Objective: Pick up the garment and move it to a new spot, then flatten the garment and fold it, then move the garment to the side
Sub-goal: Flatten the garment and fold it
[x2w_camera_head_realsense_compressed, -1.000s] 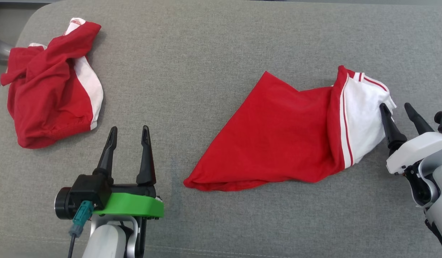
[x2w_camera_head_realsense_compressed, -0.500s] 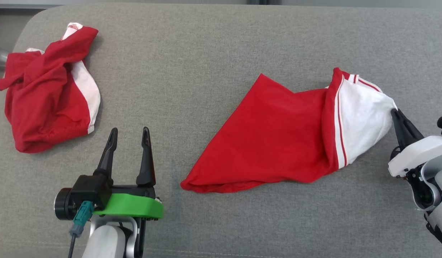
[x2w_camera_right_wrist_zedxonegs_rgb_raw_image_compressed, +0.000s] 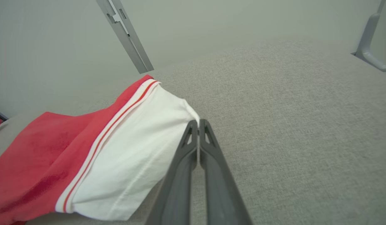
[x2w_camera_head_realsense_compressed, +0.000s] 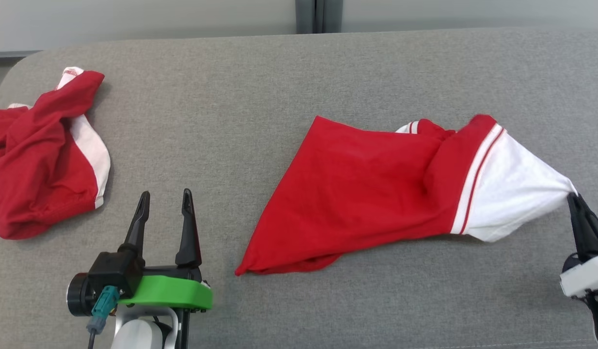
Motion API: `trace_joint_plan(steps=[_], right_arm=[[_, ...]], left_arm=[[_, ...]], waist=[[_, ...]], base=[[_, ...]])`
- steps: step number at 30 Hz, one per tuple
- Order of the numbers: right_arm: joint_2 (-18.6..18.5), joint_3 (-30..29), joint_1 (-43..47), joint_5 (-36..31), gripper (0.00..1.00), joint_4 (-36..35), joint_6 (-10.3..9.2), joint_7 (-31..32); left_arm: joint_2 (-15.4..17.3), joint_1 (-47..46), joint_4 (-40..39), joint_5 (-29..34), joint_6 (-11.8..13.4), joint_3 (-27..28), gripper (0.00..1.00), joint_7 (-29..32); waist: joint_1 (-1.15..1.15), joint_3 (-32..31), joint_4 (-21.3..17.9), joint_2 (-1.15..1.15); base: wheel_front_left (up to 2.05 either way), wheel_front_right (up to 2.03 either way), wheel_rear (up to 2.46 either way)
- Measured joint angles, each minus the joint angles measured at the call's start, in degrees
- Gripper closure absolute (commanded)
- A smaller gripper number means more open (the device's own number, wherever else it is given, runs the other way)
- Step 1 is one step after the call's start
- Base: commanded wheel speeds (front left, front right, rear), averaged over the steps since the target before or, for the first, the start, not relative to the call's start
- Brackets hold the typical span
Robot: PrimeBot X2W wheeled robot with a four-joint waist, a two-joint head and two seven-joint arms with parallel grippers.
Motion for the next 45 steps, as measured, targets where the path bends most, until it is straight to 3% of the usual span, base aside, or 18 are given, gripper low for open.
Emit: trace_joint_plan(steps=[5, 13, 14, 15, 21, 28, 45], right_arm=[[1.9, -6.6, 9.6, 0.3, 1.00, -5.4, 0.00, 3.7], [8.6, -16.4, 19.4, -2.3, 1.00, -12.2, 0.00, 13.2], [9.2, -17.3, 19.8, -3.6, 0.20, -13.2, -0.01, 13.3], [9.8, -18.1, 19.7, -4.7, 0.00, -14.5, -0.01, 13.5], [13.2, -20.3, 17.7, -10.8, 0.00, -21.1, -0.01, 12.8], [14.3, -17.4, 14.0, -16.0, 0.00, -25.8, -0.02, 9.6], [14.6, -7.5, 6.5, -22.5, 0.00, -21.7, -0.02, 3.3]], left_arm=[[0.0, 0.1, 0.0, -0.3, -0.2, -0.1, 0.00, 0.0], [0.0, 0.0, -0.1, -0.4, -0.2, -0.1, 0.00, 0.0], [0.0, 0.0, -0.1, -0.4, -0.2, -0.2, 0.00, 0.0], [0.0, 0.0, -0.1, -0.4, -0.2, -0.2, 0.00, 0.0], [0.0, 0.0, 0.1, -0.4, -0.2, 0.0, 0.00, 0.0], [0.0, 0.3, 0.1, -0.3, -0.3, -0.1, 0.00, 0.0], [0.0, 0.6, 1.4, 0.4, -0.9, -0.9, 0.00, 0.0]], waist=[[0.00, -0.4, -1.8, 0.00], [0.00, 0.4, -3.0, 0.00], [0.00, 0.5, -3.0, 0.00], [0.00, 0.5, -3.0, 0.00], [0.00, 0.0, -2.4, 0.00], [0.00, -1.0, -1.1, 0.00], [0.00, -1.6, -0.5, 0.00]], base=[[0.00, 0.00, 0.00], [0.00, 0.00, 0.00], [0.00, 0.00, 0.00], [0.00, 0.00, 0.00], [0.00, 0.00, 0.00], [0.00, 0.00, 0.00], [0.00, 0.00, 0.00]])
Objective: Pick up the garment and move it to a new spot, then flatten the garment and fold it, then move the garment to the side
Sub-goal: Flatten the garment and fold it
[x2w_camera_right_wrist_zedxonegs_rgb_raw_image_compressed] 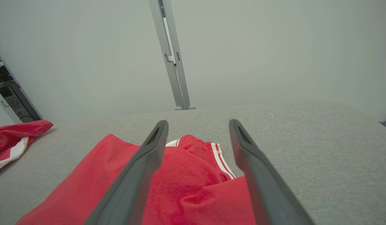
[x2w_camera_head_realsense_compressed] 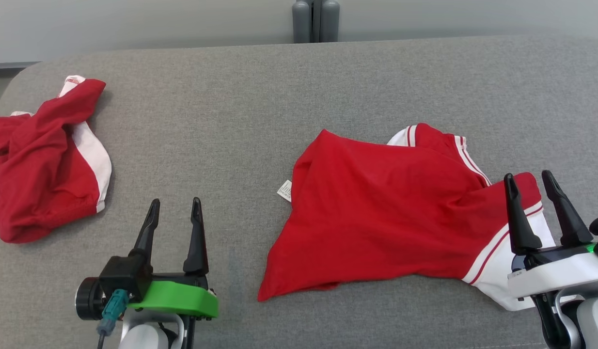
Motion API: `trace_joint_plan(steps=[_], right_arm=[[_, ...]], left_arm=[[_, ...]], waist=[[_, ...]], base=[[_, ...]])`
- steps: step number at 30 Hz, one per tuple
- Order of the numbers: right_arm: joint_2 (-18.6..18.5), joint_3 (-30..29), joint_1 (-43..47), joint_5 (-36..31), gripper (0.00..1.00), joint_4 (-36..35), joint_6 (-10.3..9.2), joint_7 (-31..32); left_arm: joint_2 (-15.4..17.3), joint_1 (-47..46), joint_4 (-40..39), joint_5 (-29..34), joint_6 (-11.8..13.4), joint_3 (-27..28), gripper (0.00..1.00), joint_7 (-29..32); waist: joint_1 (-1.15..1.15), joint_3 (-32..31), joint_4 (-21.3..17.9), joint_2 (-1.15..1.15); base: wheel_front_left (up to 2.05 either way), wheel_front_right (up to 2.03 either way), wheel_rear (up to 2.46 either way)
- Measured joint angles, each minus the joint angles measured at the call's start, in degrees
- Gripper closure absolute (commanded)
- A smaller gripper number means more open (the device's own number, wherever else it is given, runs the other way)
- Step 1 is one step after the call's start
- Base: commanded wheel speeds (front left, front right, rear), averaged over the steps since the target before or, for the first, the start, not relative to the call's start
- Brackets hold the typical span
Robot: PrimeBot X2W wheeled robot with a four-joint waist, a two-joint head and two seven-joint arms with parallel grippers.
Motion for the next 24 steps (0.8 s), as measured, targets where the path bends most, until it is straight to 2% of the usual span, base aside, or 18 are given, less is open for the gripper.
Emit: trace_joint_plan(steps=[3, 10, 17, 24], right_arm=[[-0.1, 1.0, -0.7, -0.3, 0.00, 1.0, 0.00, -0.4], [-0.9, 2.5, -2.3, -0.4, 0.00, 2.1, 0.00, -1.0], [-1.2, 3.5, -3.4, -0.5, 0.00, 3.2, 0.00, -1.3], [-1.5, 4.3, -5.1, -0.6, 0.00, 3.8, 0.00, -1.5]], left_arm=[[0.0, -0.9, 1.2, 1.1, -1.2, -0.6, 0.00, 0.0], [0.8, -9.4, 6.3, 4.2, -3.8, -1.9, 0.00, 0.0], [1.5, -18.2, 16.9, 6.3, -6.3, -7.0, 0.00, 0.0], [1.6, -26.3, 29.8, 6.7, -7.1, -13.0, 0.00, 0.5]], waist=[[0.00, 0.2, -0.3, 0.00], [0.00, 1.2, -1.8, 0.00], [0.00, 2.5, -4.3, 0.00], [0.00, 4.5, -6.4, 0.00]], base=[[0.00, 0.00, 0.00], [0.00, 0.00, 0.00], [0.00, 0.00, 0.00], [0.00, 0.00, 0.00]])
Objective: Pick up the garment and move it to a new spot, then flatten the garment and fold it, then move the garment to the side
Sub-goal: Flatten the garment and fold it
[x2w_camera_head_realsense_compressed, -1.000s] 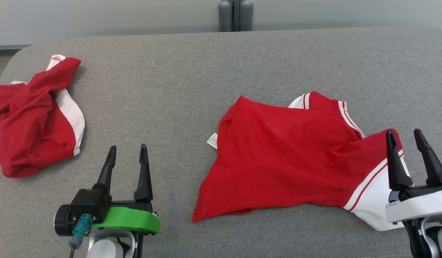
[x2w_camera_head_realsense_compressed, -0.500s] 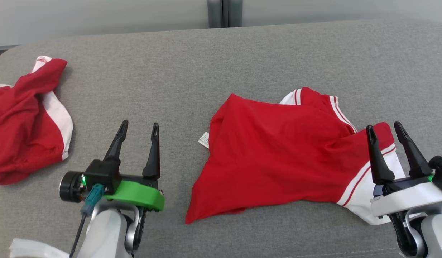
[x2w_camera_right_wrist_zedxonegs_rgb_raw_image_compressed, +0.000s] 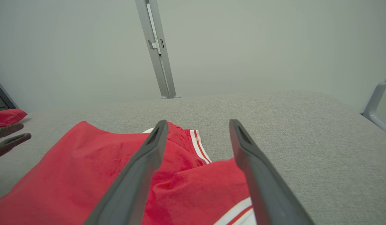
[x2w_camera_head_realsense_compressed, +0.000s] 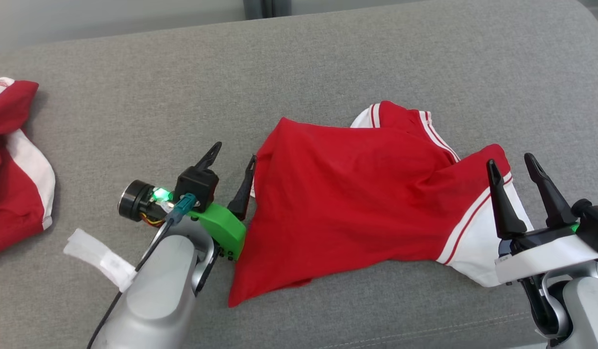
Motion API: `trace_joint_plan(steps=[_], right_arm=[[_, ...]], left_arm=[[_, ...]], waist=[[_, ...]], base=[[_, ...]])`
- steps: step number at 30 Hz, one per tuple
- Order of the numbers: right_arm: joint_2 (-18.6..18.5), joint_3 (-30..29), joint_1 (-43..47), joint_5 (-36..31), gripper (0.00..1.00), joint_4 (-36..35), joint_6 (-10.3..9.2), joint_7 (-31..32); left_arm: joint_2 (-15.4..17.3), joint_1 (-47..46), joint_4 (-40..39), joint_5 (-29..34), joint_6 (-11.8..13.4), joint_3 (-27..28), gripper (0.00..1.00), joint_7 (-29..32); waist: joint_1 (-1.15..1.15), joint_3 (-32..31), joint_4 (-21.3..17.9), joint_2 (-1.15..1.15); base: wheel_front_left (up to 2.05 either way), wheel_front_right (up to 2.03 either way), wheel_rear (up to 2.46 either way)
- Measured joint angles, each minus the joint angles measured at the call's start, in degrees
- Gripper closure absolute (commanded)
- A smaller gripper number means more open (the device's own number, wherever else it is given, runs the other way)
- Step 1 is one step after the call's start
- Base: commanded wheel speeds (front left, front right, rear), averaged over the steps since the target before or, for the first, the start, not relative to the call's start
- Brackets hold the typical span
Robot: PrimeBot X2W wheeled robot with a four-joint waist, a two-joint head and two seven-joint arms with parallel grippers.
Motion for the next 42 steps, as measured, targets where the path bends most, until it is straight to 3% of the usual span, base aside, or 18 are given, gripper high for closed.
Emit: trace_joint_plan(steps=[12, 14, 15, 21, 27, 34, 37, 41, 42], right_arm=[[-0.2, -0.1, -1.6, 0.0, 0.00, 1.7, 0.00, -0.4], [-0.1, 0.0, -1.6, -0.1, 0.00, 1.9, 0.00, -0.5], [-0.1, 0.0, -1.6, -0.1, 0.00, 1.9, 0.00, -0.5], [-0.1, -0.4, -1.9, -0.1, 0.00, 2.1, 0.00, -0.5], [0.0, -1.0, -1.9, -0.3, 0.00, 2.0, 0.00, -0.8], [0.8, -1.4, -1.9, -0.9, 0.00, 2.0, 0.00, -1.0], [1.2, -1.4, -1.9, -1.0, 0.00, 2.1, 0.00, -1.0], [1.4, -1.3, -1.8, -1.0, 0.00, 2.1, 0.00, -1.2], [1.4, -1.2, -1.8, -1.0, 0.00, 2.2, 0.00, -1.2]], left_arm=[[-0.9, -7.3, 15.6, -6.7, -0.2, -13.6, 0.00, 0.6], [-1.0, -8.2, 17.2, -8.0, -0.2, -15.3, 0.72, 1.0], [-1.0, -8.6, 17.7, -8.7, -0.2, -15.9, 1.00, 1.0], [-1.0, -11.0, 20.1, -11.8, -0.3, -18.9, 1.00, 0.5], [1.8, -15.8, 19.9, -12.9, 0.3, -16.5, 1.00, -0.1], [5.1, -17.2, 11.6, -11.9, 3.8, -12.4, 1.00, -0.3], [5.4, -16.8, 9.1, -10.8, 5.3, -11.0, 1.00, -0.4], [4.8, -15.0, 7.7, -10.0, 5.4, -10.6, 0.98, -0.4], [4.5, -14.7, 7.5, -10.0, 5.4, -10.3, 0.07, -0.3]], waist=[[0.00, 2.5, -3.0, 0.00], [0.00, 2.6, -3.3, 0.00], [0.00, 2.6, -3.3, 0.00], [0.00, 2.8, -3.2, 0.00], [0.00, 2.8, -2.5, 0.00], [0.00, 2.1, -1.8, 0.00], [0.00, 1.8, -1.6, 0.00], [0.00, 1.6, -1.3, 0.00], [0.00, 1.5, -1.2, 0.00]], base=[[0.00, 0.00, 0.00], [0.00, 0.00, 0.00], [0.00, 0.00, 0.00], [0.00, 0.00, 0.00], [0.00, 0.00, 0.00], [0.00, 0.00, 0.00], [0.00, 0.00, 0.00], [0.00, 0.00, 0.00], [0.00, 0.00, 0.00]])
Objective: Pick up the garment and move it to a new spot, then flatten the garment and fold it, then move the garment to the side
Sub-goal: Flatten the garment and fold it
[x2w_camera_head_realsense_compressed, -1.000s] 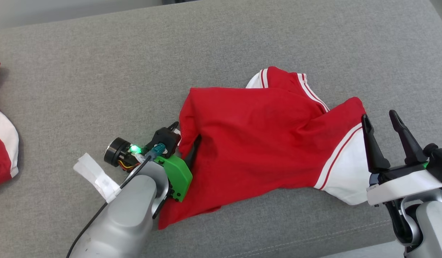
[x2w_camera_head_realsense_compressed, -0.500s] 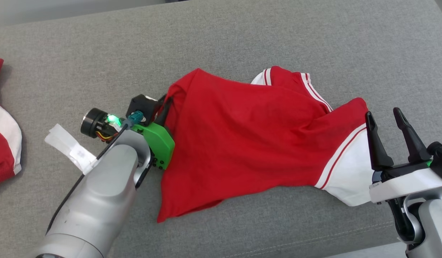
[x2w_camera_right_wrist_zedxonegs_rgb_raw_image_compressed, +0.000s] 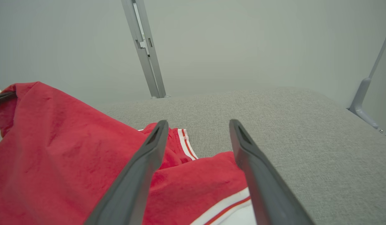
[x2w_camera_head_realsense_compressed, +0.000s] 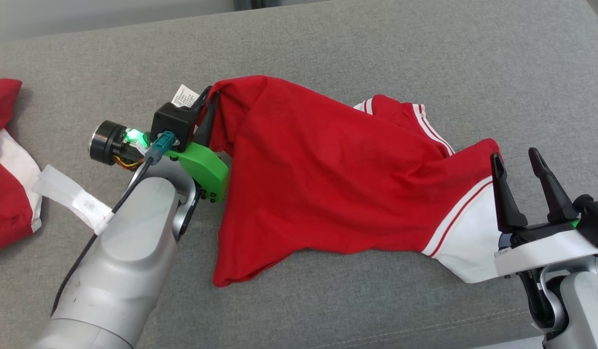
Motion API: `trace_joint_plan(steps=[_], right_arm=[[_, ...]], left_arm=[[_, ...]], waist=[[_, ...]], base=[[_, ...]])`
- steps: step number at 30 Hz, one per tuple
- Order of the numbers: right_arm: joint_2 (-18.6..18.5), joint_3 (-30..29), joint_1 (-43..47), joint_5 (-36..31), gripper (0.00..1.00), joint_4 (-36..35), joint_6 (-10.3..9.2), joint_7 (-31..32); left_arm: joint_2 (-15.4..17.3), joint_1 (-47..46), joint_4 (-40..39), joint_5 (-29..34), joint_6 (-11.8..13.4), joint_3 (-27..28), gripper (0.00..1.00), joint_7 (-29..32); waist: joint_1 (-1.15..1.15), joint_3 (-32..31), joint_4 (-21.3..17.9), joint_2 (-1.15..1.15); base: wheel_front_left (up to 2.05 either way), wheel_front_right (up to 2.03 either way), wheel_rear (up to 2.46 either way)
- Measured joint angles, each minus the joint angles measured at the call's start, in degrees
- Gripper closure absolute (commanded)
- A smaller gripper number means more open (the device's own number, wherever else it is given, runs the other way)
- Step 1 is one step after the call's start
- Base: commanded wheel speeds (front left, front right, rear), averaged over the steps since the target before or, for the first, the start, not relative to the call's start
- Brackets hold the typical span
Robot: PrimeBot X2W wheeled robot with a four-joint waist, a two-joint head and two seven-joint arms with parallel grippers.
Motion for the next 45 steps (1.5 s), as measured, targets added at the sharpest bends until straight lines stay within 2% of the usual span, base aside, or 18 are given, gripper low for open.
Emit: trace_joint_plan(steps=[1, 10, 16, 22, 28, 37, 45], right_arm=[[0.0, 0.1, 0.0, 0.0, 0.00, 0.1, 0.00, 0.0], [0.8, -0.2, 1.5, -0.4, 0.00, 0.7, 0.00, 0.0], [1.6, -0.6, 3.3, -0.5, 0.00, 1.1, 0.00, 0.0], [2.2, -0.9, 5.1, -0.6, 0.00, 1.3, 0.00, 0.0], [2.2, -1.3, 6.6, -0.9, 0.00, 0.9, 0.00, 0.3], [2.0, -0.5, 9.4, -1.9, 0.00, -1.0, 0.00, 1.3], [0.9, -0.2, 11.7, -2.8, 0.00, -4.5, 0.00, 2.4]], left_arm=[[-0.3, 0.3, -0.2, 0.0, 0.0, 0.6, 0.00, 0.0], [-0.7, 8.7, -8.2, -0.3, 0.7, 7.7, 0.00, -0.1], [-0.7, 19.1, -16.5, 0.8, 0.9, 12.2, 0.00, -0.1], [-0.9, 29.6, -26.0, 2.7, 2.4, 17.8, 0.00, -0.1], [-0.8, 37.8, -32.9, 4.2, 2.8, 23.1, 0.00, -0.1], [-1.0, 45.2, -38.5, 5.5, 1.9, 27.5, 0.00, -0.1], [-1.5, 48.3, -39.8, 6.0, 0.8, 29.7, 0.00, -0.1]], waist=[[0.00, -0.1, 0.1, 0.00], [0.00, -2.2, 1.2, 0.00], [0.00, -4.4, 2.1, 0.00], [0.00, -6.6, 2.7, 0.00], [0.00, -9.0, 3.0, 0.00], [0.00, -12.4, 3.5, 0.00], [0.00, -13.4, 3.2, 0.00]], base=[[0.00, 0.00, 0.00], [0.00, 0.00, 0.00], [0.00, 0.00, 0.00], [0.00, 0.00, 0.00], [0.00, 0.00, 0.00], [0.00, 0.00, 0.00], [0.00, 0.00, 0.00]])
